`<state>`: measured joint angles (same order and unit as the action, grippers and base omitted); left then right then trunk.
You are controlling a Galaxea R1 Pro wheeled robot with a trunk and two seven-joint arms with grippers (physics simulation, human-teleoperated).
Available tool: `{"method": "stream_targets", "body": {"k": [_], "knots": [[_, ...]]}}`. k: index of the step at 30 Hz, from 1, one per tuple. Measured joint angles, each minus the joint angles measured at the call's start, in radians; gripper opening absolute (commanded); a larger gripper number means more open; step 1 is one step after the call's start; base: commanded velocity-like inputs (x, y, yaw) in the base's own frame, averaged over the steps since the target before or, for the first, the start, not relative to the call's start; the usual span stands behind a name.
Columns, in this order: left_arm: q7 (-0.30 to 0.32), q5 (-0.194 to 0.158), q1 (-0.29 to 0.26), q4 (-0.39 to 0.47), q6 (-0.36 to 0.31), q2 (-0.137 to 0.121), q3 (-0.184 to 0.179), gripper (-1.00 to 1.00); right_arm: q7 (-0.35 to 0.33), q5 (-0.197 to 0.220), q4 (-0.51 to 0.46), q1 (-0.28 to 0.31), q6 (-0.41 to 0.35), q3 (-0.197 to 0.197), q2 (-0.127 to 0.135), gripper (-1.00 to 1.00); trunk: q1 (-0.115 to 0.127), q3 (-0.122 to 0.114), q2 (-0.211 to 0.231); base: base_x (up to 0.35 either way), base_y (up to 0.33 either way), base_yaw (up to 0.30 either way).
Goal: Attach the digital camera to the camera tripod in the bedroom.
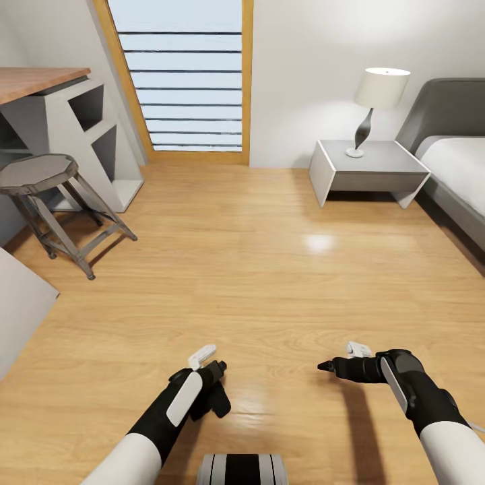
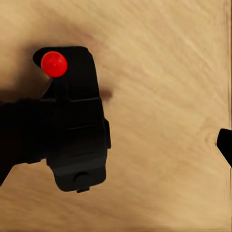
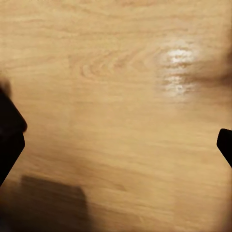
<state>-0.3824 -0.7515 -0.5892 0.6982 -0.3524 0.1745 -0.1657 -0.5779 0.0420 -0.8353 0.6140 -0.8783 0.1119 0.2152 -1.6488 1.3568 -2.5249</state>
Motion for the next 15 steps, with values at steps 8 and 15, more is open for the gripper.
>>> {"method": "stream_targets", "body": {"k": [8, 15], "knots": [[-0.003, -0.001, 0.0, 0.019, -0.001, 0.0, -0.016, 1.0, 0.0, 0.0, 0.001, 0.0, 0.0, -0.001, -0.001, 1.0, -0.003, 0.023, -0.001, 0.0, 0.0, 0.0], [-0.004, -0.002, 0.0, 0.021, -0.001, 0.0, -0.017, 1.0, 0.0, 0.0, 0.001, 0.001, 0.0, -0.002, -0.002, 1.0, -0.006, 0.05, -0.003, 0.0, 0.0, 0.0]]}}
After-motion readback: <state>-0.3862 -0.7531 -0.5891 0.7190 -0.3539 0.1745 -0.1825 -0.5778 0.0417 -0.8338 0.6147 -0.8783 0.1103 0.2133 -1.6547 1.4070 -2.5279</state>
